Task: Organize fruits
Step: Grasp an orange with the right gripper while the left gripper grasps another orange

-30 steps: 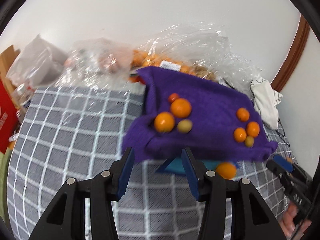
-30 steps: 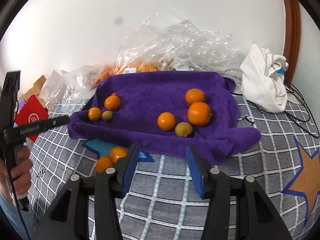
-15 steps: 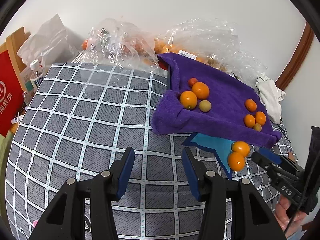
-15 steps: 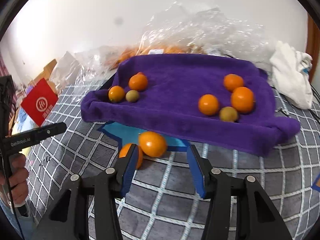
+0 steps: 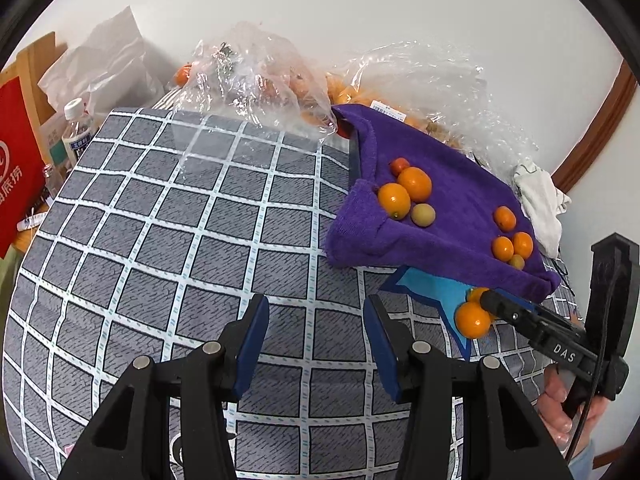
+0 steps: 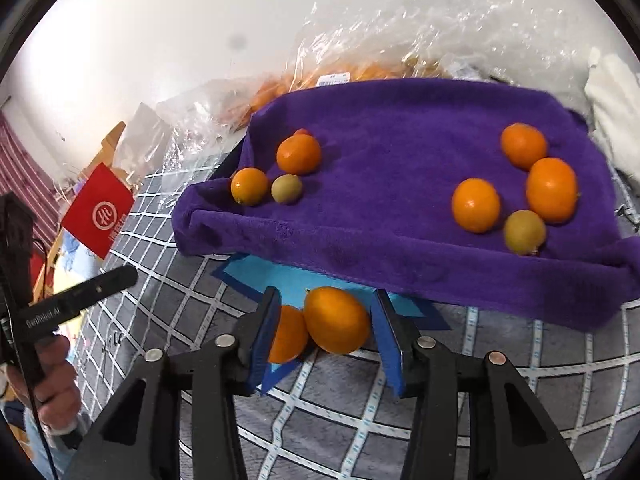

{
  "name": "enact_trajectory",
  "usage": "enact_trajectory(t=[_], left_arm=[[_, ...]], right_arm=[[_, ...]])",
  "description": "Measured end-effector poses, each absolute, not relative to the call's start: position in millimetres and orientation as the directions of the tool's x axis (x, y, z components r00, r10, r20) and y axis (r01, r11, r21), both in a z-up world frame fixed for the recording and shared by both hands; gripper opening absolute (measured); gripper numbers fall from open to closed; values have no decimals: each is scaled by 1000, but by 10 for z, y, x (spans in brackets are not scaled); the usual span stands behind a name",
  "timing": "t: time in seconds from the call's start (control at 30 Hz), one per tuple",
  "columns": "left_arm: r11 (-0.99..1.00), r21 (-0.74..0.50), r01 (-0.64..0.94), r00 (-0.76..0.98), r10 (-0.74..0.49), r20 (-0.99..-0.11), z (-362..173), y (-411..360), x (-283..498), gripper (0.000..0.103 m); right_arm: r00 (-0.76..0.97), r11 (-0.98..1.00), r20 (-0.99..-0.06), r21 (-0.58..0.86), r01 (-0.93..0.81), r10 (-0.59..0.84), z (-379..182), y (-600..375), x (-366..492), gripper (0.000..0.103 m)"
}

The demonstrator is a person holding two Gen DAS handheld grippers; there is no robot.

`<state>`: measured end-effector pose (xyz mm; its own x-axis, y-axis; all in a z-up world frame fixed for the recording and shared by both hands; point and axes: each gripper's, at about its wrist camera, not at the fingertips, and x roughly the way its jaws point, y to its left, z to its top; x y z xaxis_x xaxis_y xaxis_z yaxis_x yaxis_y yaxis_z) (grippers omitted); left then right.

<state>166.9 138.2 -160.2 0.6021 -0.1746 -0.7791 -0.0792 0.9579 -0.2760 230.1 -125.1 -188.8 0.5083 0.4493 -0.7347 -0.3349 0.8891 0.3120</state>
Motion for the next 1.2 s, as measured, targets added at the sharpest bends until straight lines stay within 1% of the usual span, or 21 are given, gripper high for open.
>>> enact_trajectory(t=[0.03,0.07,0.1,0.23,0.37,0.53,0.73,0.87,0.97,1.07,1.2], left_arm=[[958,-276,-81,601,-174,-780,-1607,1387,1663,47],[958,-276,-83,600,-173,-781,-1610,1391,1659,47],[957,-276,-85,599,-172,-782,-1612,1398,1656,47],[954,-286,-85,597,-181,-782,-1596,1380,1660,47],[958,-282,-59,599,-192,-777,-1580,1261,1668,47],[956,-292,-30,589,-219,-778,-1597,1088,1691,47],[959,-283,-2,567,-232,-790,-1608,874,1711,47],[964,-265,33,562,-237,-792,-1598,748,1664,47],[963,-264,49,563,-245,-789,-1593,672,1617,47],[956,-282,80,555,-277,-785,-1588,566,1586,47],[955,-273,117,535,-292,-792,-1605,380,1577,47]], right_arm=[[508,889,-736,305,-340,447,-1882,-1232,2306,46],[512,892,-738,294,-343,440,-1875,-1216,2304,42],[512,899,-748,271,-345,422,-1881,-1195,2306,32],[517,901,-747,268,-342,418,-1877,-1278,2232,32],[570,928,-740,212,-307,358,-1830,-1461,2087,32],[596,951,-750,149,-270,286,-1805,-1696,1909,32],[580,943,-754,163,-288,308,-1926,-1734,1871,33],[579,940,-750,179,-290,321,-1980,-1704,1891,32],[596,945,-743,156,-287,304,-1956,-1729,1841,32],[613,949,-733,152,-276,296,-1901,-1841,1783,32],[648,963,-716,141,-230,260,-1827,-2065,1717,32]])
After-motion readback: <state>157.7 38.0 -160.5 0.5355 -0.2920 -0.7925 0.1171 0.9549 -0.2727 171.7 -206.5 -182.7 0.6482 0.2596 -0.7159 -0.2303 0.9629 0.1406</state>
